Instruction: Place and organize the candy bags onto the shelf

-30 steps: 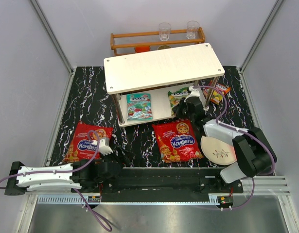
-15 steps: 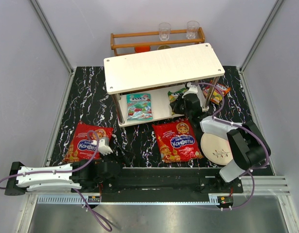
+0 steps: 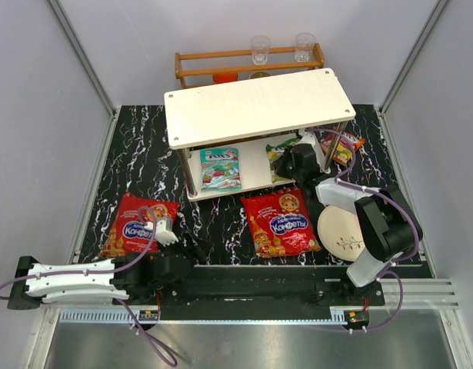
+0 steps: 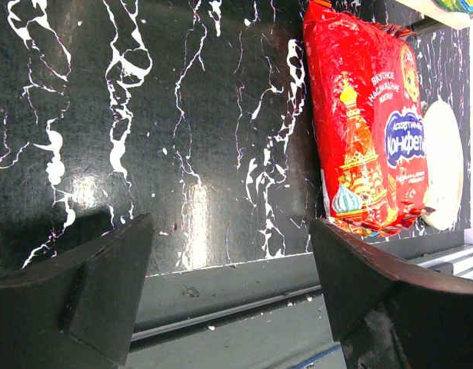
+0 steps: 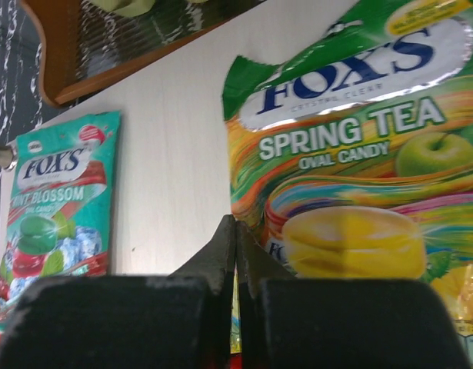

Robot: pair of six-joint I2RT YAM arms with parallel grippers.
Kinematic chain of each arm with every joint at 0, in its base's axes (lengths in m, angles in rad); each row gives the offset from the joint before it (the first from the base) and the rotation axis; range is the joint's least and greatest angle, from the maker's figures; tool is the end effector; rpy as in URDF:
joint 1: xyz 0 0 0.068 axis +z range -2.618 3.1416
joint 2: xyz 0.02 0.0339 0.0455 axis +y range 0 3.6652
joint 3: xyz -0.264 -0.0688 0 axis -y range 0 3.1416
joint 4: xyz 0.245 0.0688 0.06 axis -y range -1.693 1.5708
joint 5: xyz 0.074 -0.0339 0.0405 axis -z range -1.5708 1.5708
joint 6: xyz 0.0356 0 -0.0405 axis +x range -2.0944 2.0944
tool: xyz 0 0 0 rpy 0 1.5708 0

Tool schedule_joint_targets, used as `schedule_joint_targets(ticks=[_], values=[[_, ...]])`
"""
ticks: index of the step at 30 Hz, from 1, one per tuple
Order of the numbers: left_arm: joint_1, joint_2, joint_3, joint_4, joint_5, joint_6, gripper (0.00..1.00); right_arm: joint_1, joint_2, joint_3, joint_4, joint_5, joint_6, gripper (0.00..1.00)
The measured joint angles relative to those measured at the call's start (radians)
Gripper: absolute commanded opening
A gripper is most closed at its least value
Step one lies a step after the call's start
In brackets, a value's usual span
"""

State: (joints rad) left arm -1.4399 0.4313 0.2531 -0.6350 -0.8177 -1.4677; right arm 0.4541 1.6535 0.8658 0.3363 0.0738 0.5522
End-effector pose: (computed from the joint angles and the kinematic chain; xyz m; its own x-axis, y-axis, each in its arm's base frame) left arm 0.0387 -0.0953 0.1680 -0.6191 -0.5091 -0.5979 -0.0313 0.7768 -0.6290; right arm 0.3208 0.1537 0.1975 -0.5320 0.3225 -0.7830 -0.1160 0.8882 0.4446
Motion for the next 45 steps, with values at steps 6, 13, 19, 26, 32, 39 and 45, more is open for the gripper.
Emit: schedule_joint_targets(ticks=[6, 13, 19, 26, 32, 39, 45], values=[[0.000, 0.000, 0.000, 0.000, 0.000, -0.004, 0.86, -0.056, 0.013, 0.000, -0.010, -0.016, 0.010, 0.00], [0.000, 0.000, 0.000, 0.000, 0.000, -0.004, 0.86, -0.063, 0.016, 0.000, -0.012, -0.022, 0.006, 0.00], [0.000, 0.000, 0.000, 0.000, 0.000, -0.007, 0.86, -0.071, 0.016, 0.000, -0.013, -0.033, -0.010, 0.00], [0.000, 0.000, 0.000, 0.000, 0.000, -0.007, 0.86, -0.078, 0.016, 0.000, -0.019, -0.033, -0.026, 0.00], [0.000, 0.000, 0.000, -0.001, 0.000, -0.007, 0.86, -0.084, 0.014, 0.000, -0.020, -0.040, -0.045, 0.00], [0.000, 0.000, 0.000, -0.010, 0.000, -0.006, 0.85, -0.095, -0.086, -0.001, -0.065, -0.079, -0.095, 0.00], [0.000, 0.004, 0.000, -0.012, -0.003, 0.002, 0.85, -0.096, -0.230, -0.061, -0.087, -0.122, -0.094, 0.00]])
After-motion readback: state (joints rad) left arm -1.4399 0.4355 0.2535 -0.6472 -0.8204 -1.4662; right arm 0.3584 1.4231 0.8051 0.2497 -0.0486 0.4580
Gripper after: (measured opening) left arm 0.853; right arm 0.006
